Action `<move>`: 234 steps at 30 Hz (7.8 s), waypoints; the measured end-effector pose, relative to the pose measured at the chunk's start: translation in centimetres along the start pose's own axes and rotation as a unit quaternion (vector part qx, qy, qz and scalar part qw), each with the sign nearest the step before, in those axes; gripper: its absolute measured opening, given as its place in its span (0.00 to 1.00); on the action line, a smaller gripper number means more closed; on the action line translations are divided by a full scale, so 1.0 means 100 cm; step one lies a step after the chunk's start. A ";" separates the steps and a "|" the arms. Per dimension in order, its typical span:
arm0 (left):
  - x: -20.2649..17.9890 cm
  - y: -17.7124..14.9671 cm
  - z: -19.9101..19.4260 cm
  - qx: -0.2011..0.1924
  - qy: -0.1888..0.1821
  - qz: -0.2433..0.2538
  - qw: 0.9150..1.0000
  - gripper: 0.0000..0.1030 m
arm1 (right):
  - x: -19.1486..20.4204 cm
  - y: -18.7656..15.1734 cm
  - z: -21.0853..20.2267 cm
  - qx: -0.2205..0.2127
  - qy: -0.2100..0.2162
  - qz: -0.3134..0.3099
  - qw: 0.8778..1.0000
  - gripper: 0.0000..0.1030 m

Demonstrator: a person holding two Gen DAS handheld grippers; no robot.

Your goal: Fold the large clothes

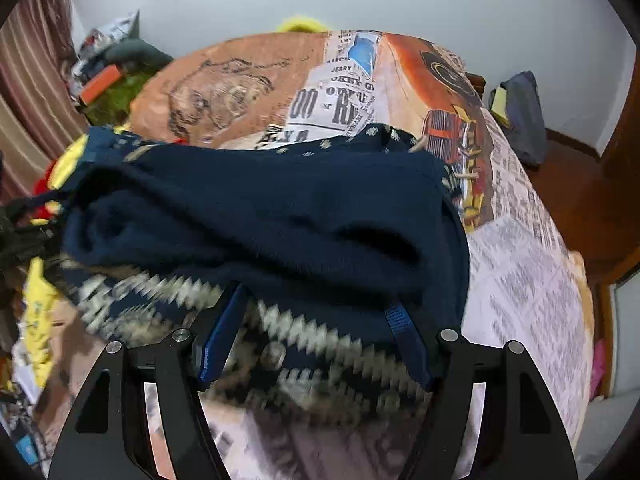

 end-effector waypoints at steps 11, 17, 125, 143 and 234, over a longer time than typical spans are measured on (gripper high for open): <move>0.041 0.059 0.071 0.043 0.039 -0.052 0.997 0.82 | -0.048 0.070 0.050 0.019 -0.114 -0.014 0.993 0.65; 0.064 0.063 0.063 0.046 -0.002 -0.122 0.991 0.82 | -0.077 0.071 0.041 0.014 -0.138 0.043 0.989 0.65; 0.054 -0.098 -0.011 0.031 -0.320 -0.350 0.880 0.81 | 0.035 -0.029 -0.034 -0.001 -0.025 0.017 1.000 0.80; 0.027 -0.084 -0.015 0.043 -0.349 -0.353 0.867 0.71 | 0.043 -0.026 -0.018 0.004 0.003 0.024 1.000 0.80; -0.205 -0.012 -0.065 0.082 -0.255 0.076 0.960 0.85 | -0.065 -0.040 -0.083 -0.025 -0.004 0.119 0.993 0.80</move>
Point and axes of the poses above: each gripper's, at about its wrist camera, not at the fingertips, and z roughly the way its jaws point, x to its left, y to its top, the point moved 4 cm from there along z, roughly the way its jaws point, and after that the axes turned 10 degrees about -z, right-handed, at the moved point
